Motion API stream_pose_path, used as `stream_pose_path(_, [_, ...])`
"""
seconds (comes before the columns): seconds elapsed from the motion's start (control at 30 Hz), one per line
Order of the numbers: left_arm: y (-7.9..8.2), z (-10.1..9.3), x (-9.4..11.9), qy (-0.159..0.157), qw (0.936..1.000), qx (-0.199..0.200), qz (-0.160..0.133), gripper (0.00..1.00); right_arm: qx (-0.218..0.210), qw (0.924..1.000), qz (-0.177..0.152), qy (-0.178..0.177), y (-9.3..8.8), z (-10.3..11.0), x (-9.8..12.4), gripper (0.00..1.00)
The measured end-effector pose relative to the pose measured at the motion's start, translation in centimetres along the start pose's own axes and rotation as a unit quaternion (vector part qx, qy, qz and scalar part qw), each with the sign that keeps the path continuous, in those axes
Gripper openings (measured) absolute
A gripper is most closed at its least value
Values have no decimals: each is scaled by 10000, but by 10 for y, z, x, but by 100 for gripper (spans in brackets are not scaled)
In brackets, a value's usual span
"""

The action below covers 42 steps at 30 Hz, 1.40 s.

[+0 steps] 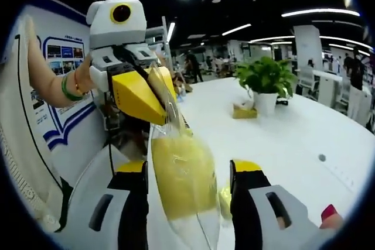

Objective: Compare the silicone blocks by pressing each to a similar depth, holding the contact briefly, and releasing to observe deformation and rebound differences across the visible hardness samples.

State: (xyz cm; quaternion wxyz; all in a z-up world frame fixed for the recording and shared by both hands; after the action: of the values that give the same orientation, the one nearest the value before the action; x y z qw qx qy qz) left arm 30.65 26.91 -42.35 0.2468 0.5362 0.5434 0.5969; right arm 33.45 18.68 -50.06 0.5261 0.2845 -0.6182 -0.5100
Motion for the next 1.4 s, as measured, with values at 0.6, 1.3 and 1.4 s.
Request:
stream_pose_path(0.6, [-5, 1, -8, -131, 9997, -48, 188, 0, 225, 9995, 166, 166, -11, 0, -1, 26])
stream_pose_path(1.3, [-26, -5, -16, -587, 9931, -699, 736, 0, 310, 9982, 512, 41, -36, 16, 4, 14])
stream_pose_path(1.4, [-26, -5, -17, -603, 9934, -655, 730, 0, 284, 9984, 497, 33, -36, 16, 5, 14])
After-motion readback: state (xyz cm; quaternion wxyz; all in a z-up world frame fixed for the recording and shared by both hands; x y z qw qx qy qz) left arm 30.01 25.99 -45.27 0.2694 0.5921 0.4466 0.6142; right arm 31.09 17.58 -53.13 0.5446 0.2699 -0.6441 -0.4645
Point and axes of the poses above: the point that each gripper's makers call its tool centre point, and the gripper's own axes: x roughly backward along the fingers, z roughly to its left, y roughly out of its top, the point moved 7 cm from there along x, roughly backward along the fingers, and after that the axes turned 12 degrees about -y, right-handed, at the moved point
